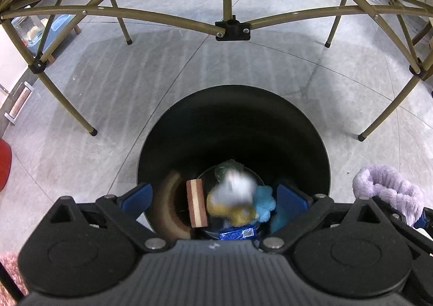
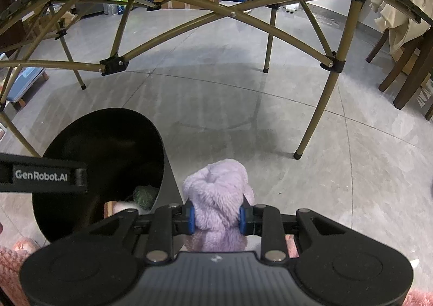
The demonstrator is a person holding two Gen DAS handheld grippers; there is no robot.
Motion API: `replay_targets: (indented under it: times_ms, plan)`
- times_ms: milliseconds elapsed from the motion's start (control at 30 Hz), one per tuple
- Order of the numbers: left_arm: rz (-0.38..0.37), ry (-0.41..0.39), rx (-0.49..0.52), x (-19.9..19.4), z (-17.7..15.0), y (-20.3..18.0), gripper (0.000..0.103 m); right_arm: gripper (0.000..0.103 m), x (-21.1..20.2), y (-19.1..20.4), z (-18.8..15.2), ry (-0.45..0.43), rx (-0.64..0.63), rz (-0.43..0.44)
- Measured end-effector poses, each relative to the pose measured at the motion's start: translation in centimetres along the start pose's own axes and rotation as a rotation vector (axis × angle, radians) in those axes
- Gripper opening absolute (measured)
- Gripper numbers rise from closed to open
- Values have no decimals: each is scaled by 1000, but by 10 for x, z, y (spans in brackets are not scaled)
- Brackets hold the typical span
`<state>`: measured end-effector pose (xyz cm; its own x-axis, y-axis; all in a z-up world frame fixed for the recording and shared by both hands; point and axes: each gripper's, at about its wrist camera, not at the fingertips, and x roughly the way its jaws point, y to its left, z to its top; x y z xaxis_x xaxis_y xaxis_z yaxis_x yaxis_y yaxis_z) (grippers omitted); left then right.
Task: Collect trash
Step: 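Lower the lavender fluffy headband into the bin and open the right tool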
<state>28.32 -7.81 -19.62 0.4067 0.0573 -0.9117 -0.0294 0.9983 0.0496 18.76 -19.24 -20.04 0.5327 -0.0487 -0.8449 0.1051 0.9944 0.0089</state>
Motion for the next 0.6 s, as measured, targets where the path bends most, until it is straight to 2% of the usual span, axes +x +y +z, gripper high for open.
replay_targets:
  times_ms: [600]
  plan:
    - [21, -35, -9, -13, -1, 33, 101, 27, -10, 23, 7, -31, -40, 47]
